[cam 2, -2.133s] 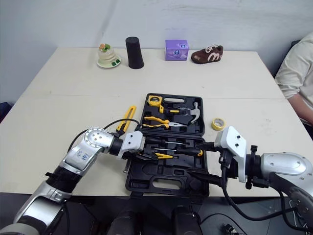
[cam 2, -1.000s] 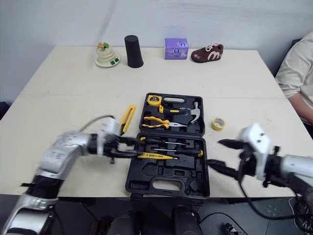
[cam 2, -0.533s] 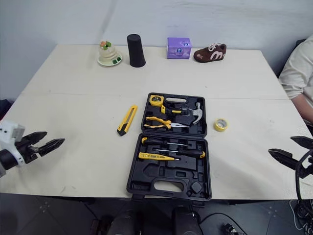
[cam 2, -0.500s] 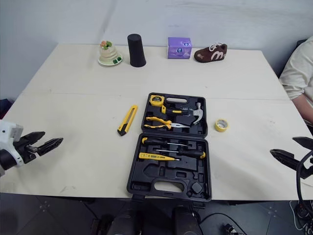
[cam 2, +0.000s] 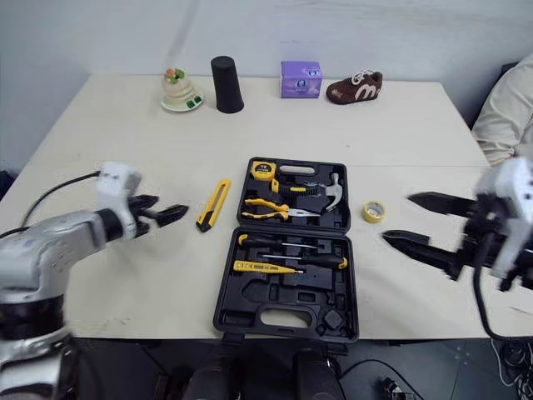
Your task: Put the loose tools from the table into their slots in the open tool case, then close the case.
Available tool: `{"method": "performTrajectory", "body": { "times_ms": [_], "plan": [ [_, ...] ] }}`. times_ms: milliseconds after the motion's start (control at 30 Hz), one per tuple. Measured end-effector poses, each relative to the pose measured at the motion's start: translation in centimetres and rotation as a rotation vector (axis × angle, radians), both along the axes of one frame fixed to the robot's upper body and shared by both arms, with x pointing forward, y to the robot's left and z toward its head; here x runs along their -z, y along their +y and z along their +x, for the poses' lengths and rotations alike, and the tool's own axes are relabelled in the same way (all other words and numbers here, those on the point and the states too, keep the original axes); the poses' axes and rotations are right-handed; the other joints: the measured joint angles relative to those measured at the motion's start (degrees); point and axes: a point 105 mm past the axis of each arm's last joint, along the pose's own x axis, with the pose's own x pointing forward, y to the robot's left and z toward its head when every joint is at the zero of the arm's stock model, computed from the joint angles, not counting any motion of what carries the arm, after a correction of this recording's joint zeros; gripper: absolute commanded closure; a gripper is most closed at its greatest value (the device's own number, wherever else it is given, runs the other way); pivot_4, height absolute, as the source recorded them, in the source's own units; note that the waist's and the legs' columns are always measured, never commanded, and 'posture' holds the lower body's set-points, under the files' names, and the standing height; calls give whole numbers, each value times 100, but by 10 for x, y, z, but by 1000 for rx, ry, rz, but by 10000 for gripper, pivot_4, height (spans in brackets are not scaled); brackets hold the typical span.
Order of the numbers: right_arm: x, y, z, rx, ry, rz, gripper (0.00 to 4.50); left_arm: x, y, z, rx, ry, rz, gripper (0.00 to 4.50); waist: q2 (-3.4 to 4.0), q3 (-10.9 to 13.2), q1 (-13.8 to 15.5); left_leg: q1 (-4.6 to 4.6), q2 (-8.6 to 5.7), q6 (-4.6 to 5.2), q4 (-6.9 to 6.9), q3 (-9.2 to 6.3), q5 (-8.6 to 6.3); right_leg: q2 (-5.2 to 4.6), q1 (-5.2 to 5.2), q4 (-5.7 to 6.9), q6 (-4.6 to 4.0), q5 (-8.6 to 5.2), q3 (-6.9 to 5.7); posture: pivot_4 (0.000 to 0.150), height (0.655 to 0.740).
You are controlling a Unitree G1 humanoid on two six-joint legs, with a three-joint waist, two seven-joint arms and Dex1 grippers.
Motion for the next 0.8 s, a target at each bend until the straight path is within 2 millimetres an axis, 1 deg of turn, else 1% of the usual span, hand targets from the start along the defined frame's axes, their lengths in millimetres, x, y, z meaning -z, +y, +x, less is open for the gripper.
{"method": "performTrajectory", "body": {
  "times_ms": [33,133,233,300,400,467,500,533,667,700,733,800],
  "plan": [
    [-1,10,-2,-39,-5,-7,0,3,-5,1,6,14,14,455,-1,0,4,-1,1,-2,0,-1,1,0,0,-2,0,0,0,1500,7304],
    [-1,25,2,-79,0,2,0,12,-11,15,-35,66,33,455,-2,1,2,-1,0,1,2,10,4,-3,-5,-2,0,0,-4,1500,7304],
    [4,38,4,-115,12,15,0,21,-26,22,-4,97,67,455,-3,2,12,-8,2,1,2,11,5,-7,-12,-4,0,0,-3,1500,7304],
    [6,43,6,-121,18,22,0,28,-29,25,-3,115,102,455,-3,2,15,-13,2,2,2,11,5,-8,-18,-5,0,-1,-3,1500,7304],
    [10,50,8,-127,26,35,0,28,-33,36,-7,83,175,455,-3,2,15,-14,2,0,4,13,13,-8,-24,6,0,-1,-3,1500,7304],
    [11,52,9,-127,26,41,0,30,-38,40,0,71,183,455,-3,2,15,-13,-1,2,8,14,16,-11,-27,20,0,-1,-3,1500,7304],
    [11,51,10,-115,21,39,0,31,-42,44,0,69,166,5710,-3,1,34,-12,-6,6,12,9,22,-19,-25,30,-1,-1,-3,1500,7304],
    [12,51,12,-105,16,34,0,32,-44,46,2,66,163,7760,-3,2,43,-13,-7,8,12,7,25,-20,-25,30,0,0,-2,1500,7304],
    [21,43,16,-48,26,7,0,33,-45,51,-1,45,157,25675,-3,1,50,-13,-14,11,12,3,26,-27,-21,36,2,2,-2,1500,7304],
    [22,42,16,-44,29,4,0,33,-44,51,-1,45,155,29524,-3,1,48,-12,-14,11,11,3,26,-26,-21,35,3,2,-2,1500,7304],
    [24,41,16,-40,33,4,0,32,-44,51,5,43,152,32699,-3,1,50,-12,-13,10,10,2,26,-25,-21,35,3,2,-3,1500,7304],
    [25,39,16,-32,37,4,0,31,-42,50,31,41,156,32678,-3,1,47,-15,-12,9,9,4,27,-23,-26,35,3,2,-3,1500,7304]
  ]
}}
